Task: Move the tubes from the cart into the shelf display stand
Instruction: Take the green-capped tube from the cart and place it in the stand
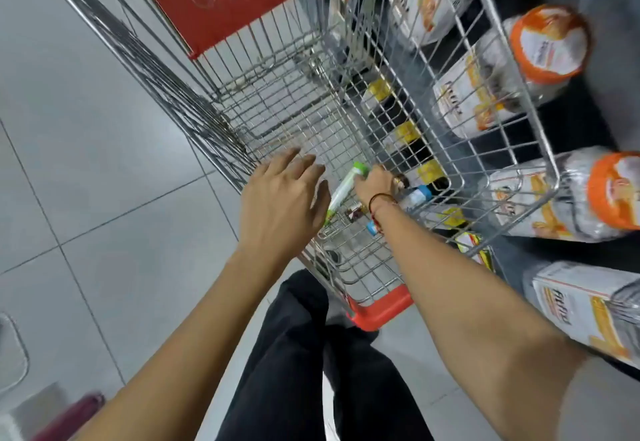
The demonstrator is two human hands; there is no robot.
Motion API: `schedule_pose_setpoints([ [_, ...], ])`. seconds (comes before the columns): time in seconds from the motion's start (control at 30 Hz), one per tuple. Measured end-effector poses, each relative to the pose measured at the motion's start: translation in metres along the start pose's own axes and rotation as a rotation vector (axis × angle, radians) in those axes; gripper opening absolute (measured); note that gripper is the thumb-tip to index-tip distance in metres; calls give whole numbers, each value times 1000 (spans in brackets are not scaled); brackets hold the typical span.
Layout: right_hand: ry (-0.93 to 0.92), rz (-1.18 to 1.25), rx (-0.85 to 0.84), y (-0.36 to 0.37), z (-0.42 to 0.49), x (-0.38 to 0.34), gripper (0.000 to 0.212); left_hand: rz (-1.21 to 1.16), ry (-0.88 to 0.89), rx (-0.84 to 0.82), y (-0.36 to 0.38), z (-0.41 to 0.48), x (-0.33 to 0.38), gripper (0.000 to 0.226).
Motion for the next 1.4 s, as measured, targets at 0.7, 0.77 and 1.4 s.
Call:
schedule_pose_setpoints([
  [0.7, -51, 351, -21, -49, -17, -6, 46, -20, 17, 49, 4, 15, 11, 19],
  [0.77, -83, 383, 1, -66, -32, -5, 49, -11, 22, 46, 5, 17, 13, 18],
  [1.4, -342, 472, 638, -286, -290, 106, 41, -135, 474, 64, -36, 39, 170, 39],
])
Point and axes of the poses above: each hand's wrist, its own z-axis towards the middle knuckle, its own y-axis out of the palm, x = y × z, the point moved 1 cm from there along z, towards the middle knuckle, and after that the axes turned 10 degrees about -x, right-handed, at the moved point
